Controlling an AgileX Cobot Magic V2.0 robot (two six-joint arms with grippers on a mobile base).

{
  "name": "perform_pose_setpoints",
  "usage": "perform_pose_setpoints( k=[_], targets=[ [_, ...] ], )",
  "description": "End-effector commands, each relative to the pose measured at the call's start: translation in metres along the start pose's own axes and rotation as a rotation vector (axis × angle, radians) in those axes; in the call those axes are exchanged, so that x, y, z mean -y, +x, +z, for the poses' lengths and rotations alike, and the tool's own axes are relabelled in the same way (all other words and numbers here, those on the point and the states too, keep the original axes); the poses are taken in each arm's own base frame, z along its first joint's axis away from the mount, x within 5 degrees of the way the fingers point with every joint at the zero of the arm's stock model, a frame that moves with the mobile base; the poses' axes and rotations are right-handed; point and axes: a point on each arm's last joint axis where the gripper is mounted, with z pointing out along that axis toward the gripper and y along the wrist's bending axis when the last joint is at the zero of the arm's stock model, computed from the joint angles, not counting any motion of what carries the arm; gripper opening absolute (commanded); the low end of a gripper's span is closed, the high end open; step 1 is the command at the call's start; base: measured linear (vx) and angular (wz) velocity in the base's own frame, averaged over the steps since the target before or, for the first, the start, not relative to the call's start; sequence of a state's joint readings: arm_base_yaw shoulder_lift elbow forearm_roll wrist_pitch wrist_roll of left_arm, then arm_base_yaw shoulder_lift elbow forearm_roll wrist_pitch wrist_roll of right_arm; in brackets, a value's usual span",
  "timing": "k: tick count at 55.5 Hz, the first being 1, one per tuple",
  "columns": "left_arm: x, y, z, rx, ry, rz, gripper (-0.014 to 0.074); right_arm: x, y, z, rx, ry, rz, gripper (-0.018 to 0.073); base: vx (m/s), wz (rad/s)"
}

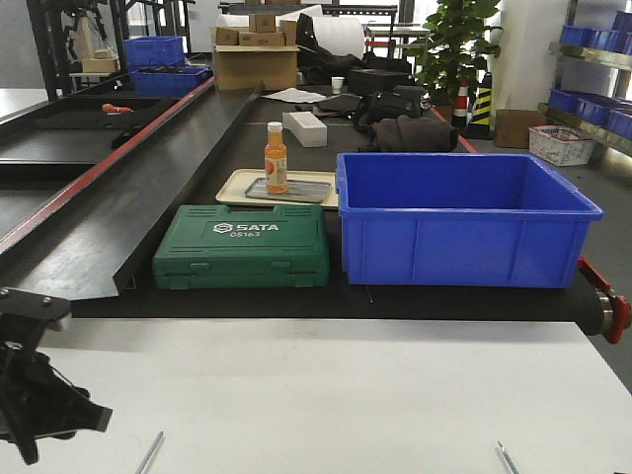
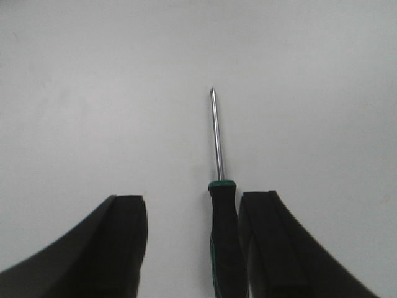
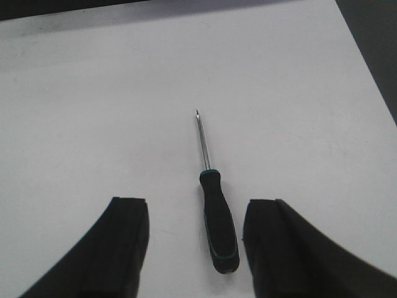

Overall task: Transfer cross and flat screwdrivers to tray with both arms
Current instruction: 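Align left and right grippers over the screwdriver handles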

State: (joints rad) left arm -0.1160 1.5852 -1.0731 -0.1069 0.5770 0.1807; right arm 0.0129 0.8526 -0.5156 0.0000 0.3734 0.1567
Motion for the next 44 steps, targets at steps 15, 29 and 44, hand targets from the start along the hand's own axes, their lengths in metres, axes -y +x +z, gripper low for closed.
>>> perform_pose_setpoints(
  k=[15,29,44],
  targets=[
    [0.001,-0.023,0.054,-0.063,0.056,0.078,0.0465,-0.002,-0.02,-0.005,0.132,-0.014,-0.005,0.0436,0.0,0.0],
    [0.001,-0.011,0.085,-0.19,0.089,0.118,0.0465,-0.002,-0.02,-0.005,0.133,-0.014,-0.005,0.0436,0.0,0.0],
    [0.003,-0.004,0.099,-0.237,0.113,0.098,0.0465,-0.002,-0.02,-0.005,0.129,-0.013,-0.005,0.0436,0.0,0.0]
  ],
)
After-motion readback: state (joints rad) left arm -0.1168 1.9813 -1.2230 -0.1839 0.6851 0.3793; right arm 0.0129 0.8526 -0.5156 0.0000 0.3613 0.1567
